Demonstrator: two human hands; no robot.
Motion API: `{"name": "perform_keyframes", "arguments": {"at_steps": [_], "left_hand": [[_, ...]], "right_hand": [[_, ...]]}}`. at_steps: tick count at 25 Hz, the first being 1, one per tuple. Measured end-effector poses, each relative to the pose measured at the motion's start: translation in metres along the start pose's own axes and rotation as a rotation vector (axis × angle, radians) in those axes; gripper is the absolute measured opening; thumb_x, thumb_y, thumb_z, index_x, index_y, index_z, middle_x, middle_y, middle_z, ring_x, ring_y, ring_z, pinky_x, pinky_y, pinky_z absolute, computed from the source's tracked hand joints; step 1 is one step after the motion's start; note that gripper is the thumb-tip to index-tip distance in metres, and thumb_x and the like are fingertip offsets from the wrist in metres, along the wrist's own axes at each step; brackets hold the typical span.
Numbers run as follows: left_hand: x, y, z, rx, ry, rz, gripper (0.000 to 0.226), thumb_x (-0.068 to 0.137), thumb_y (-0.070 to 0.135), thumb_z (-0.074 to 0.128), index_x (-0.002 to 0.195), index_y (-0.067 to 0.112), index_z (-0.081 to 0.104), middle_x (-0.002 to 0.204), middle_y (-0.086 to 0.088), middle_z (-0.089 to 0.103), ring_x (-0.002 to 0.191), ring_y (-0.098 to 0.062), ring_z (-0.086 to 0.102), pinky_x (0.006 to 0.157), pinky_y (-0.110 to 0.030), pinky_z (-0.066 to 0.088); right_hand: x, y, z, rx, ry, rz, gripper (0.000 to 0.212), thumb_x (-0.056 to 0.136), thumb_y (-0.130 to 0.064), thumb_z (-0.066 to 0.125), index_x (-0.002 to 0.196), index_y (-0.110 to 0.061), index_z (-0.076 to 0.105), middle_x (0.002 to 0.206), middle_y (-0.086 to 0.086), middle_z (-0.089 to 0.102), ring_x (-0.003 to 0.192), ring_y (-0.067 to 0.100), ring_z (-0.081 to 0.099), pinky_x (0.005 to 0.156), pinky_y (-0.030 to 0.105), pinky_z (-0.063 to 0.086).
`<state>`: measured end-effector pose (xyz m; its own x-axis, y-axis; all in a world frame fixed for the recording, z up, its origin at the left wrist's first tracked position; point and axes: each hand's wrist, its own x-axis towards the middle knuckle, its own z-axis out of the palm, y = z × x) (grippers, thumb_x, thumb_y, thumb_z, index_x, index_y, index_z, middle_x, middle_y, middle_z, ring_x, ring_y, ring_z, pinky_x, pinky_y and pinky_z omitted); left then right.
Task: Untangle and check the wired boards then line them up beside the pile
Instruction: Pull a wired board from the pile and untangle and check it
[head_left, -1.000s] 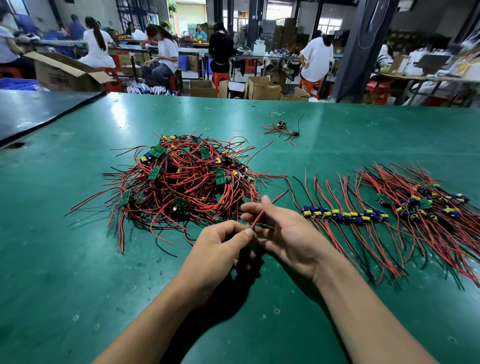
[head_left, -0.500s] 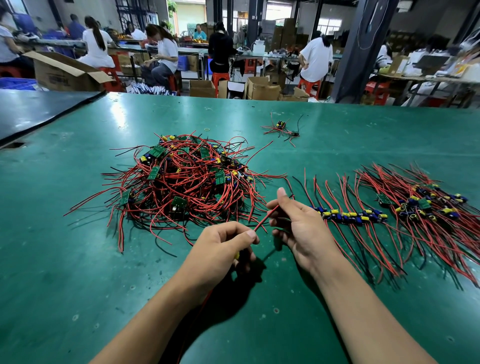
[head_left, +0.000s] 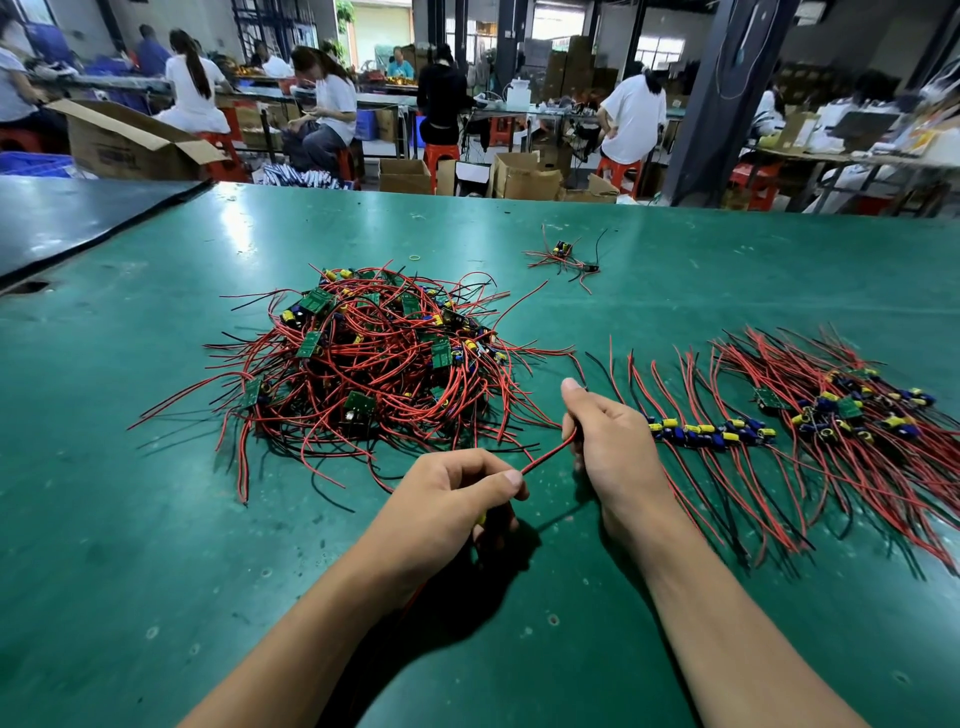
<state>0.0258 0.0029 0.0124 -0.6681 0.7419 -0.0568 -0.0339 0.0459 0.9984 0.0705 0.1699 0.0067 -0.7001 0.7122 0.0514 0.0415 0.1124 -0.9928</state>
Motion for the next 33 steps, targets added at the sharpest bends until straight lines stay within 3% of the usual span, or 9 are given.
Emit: {"name": "perform_keyframes", "arguments": {"at_steps": [4, 8, 12, 15, 19, 22, 26, 29, 33], "left_hand": [[0.0, -0.001, -0.001, -0.012, -0.012, -0.005, 0.017, 0.093, 0.014, 0.061, 0.079, 0.007, 0.069, 0.059, -0.007, 0.063, 0.049, -0.018, 0.051, 0.05, -0.021, 0.042], [0.001, -0.003, -0.003, -0.008, -0.018, -0.003, 0.017, 0.092, 0.015, 0.063, 0.077, 0.008, 0.07, 0.059, -0.006, 0.063, 0.049, -0.017, 0.052, 0.05, -0.02, 0.042], [0.004, -0.006, -0.004, -0.016, 0.038, 0.004, 0.018, 0.093, 0.017, 0.061, 0.083, 0.004, 0.069, 0.061, -0.007, 0.066, 0.052, -0.018, 0.056, 0.052, -0.019, 0.043], [0.006, -0.006, -0.002, -0.154, 0.102, -0.038, 0.026, 0.097, 0.023, 0.055, 0.09, 0.001, 0.067, 0.065, -0.01, 0.065, 0.05, -0.019, 0.057, 0.048, -0.022, 0.045], [0.01, 0.001, -0.003, -0.377, 0.146, -0.127, 0.044, 0.099, 0.041, 0.044, 0.101, 0.001, 0.064, 0.075, -0.015, 0.067, 0.055, -0.023, 0.061, 0.05, -0.026, 0.048], [0.012, 0.004, -0.004, -0.532, 0.124, -0.154, 0.06, 0.096, 0.051, 0.037, 0.112, -0.001, 0.061, 0.094, -0.019, 0.072, 0.074, -0.027, 0.069, 0.066, -0.034, 0.057], [0.013, 0.004, -0.007, -0.617, 0.094, -0.126, 0.074, 0.092, 0.061, 0.031, 0.13, 0.001, 0.054, 0.12, -0.016, 0.068, 0.11, -0.028, 0.066, 0.099, -0.045, 0.049], [0.012, 0.005, -0.008, -0.625, 0.068, -0.098, 0.077, 0.092, 0.067, 0.026, 0.14, 0.009, 0.047, 0.13, -0.008, 0.064, 0.116, -0.022, 0.064, 0.1, -0.041, 0.049], [0.01, 0.006, -0.006, -0.641, 0.015, -0.083, 0.08, 0.088, 0.07, 0.027, 0.146, 0.017, 0.041, 0.14, -0.005, 0.056, 0.121, -0.018, 0.06, 0.104, -0.038, 0.042]], "right_hand": [[0.001, -0.005, -0.001, 0.194, -0.03, 0.215, 0.056, 0.094, -0.041, 0.059, 0.043, -0.019, 0.055, 0.049, 0.002, 0.044, 0.044, 0.017, 0.039, 0.052, 0.03, 0.029], [0.001, -0.009, -0.003, 0.491, -0.132, 0.331, 0.051, 0.095, -0.033, 0.059, 0.046, -0.019, 0.057, 0.055, -0.001, 0.054, 0.049, 0.013, 0.047, 0.052, 0.026, 0.038], [-0.001, -0.007, -0.004, 0.274, -0.143, 0.234, 0.051, 0.084, -0.064, 0.062, 0.064, -0.019, 0.074, 0.062, -0.005, 0.062, 0.051, 0.007, 0.051, 0.055, 0.025, 0.036], [-0.002, -0.008, -0.004, 0.233, -0.179, 0.227, 0.075, 0.059, -0.084, 0.066, 0.093, -0.018, 0.076, 0.069, -0.007, 0.063, 0.054, 0.008, 0.054, 0.05, 0.022, 0.04], [-0.004, -0.009, -0.002, 0.195, -0.204, 0.202, 0.085, 0.049, -0.088, 0.067, 0.1, -0.021, 0.07, 0.071, -0.008, 0.064, 0.054, 0.008, 0.056, 0.044, 0.021, 0.041], [-0.007, -0.009, 0.001, 0.142, -0.244, 0.199, 0.09, 0.047, -0.088, 0.072, 0.104, -0.019, 0.065, 0.07, -0.009, 0.064, 0.055, 0.009, 0.057, 0.043, 0.021, 0.042], [-0.011, -0.007, 0.005, 0.086, -0.278, 0.148, 0.071, 0.053, -0.07, 0.081, 0.091, -0.017, 0.055, 0.064, -0.008, 0.055, 0.052, 0.008, 0.051, 0.043, 0.021, 0.039], [-0.016, -0.005, 0.009, 0.046, -0.27, 0.05, 0.055, 0.065, -0.056, 0.087, 0.086, -0.02, 0.051, 0.069, -0.002, 0.054, 0.053, 0.01, 0.051, 0.044, 0.021, 0.039], [-0.027, -0.002, 0.023, -0.07, -0.326, -0.072, 0.032, 0.076, -0.031, 0.086, 0.09, -0.021, 0.06, 0.081, -0.002, 0.071, 0.064, 0.014, 0.062, 0.057, 0.027, 0.047]]}}
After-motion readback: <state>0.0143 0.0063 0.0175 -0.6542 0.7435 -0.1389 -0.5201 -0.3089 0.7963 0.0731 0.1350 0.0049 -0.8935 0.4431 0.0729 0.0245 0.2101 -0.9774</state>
